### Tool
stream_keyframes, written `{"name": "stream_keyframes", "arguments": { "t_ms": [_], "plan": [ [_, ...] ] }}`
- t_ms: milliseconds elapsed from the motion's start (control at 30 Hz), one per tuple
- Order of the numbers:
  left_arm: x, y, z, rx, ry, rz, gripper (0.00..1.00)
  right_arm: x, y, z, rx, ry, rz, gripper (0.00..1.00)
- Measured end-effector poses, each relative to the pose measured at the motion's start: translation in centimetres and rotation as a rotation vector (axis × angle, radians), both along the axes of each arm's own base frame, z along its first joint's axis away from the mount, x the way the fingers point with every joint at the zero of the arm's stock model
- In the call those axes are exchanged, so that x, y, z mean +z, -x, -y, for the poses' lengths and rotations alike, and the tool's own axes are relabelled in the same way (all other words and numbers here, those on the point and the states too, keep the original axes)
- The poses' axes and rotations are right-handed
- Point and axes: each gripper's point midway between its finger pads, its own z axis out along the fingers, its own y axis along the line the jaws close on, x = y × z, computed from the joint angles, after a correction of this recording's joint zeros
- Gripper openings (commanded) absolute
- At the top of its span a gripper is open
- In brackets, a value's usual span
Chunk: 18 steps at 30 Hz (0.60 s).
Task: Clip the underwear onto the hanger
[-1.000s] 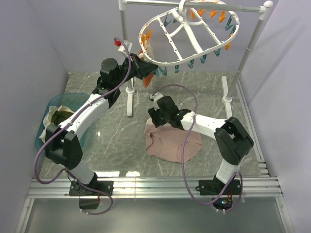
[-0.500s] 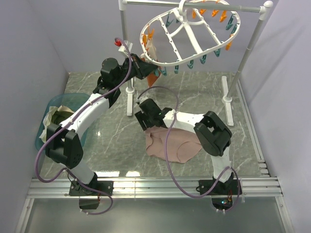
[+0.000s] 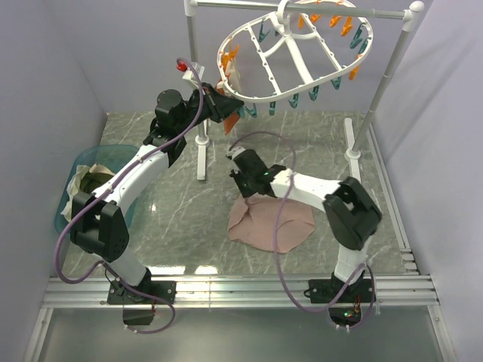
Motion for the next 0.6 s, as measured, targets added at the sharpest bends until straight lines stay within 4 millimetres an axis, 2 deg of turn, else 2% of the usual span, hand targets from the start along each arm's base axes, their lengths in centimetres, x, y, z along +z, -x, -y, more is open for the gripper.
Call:
{"name": "stream_keyframes", "arguments": {
  "t_ms": [133, 233, 300, 400, 600],
  "plan": [
    [0.0, 0.0, 0.0, -0.002, -0.002, 0.001, 0.0, 4.2, 0.5, 1.5, 0.011, -0.124, 0.029, 0.08],
    [0.0, 0.0, 0.0, -0.003, -0.002, 0.002, 0.0, 5.4, 0.7, 3.2, 0.009, -0.178, 0.031, 0.07],
    [0.0, 0.1, 0.0, -0.004, -0.002, 0.002, 0.0, 4.7, 0.7, 4.1, 0.004, -0.18, 0.007, 0.07],
    [0.0, 0.1, 0.1, -0.007, -0.002, 0.002, 0.0, 2.6, 1.0, 4.9, -0.006, -0.165, -0.058, 0.08],
    [0.0, 0.1, 0.1, -0.007, -0.005, 0.005, 0.0, 0.6, 1.7, 3.8, 0.007, -0.191, -0.137, 0.11]
  ]
}}
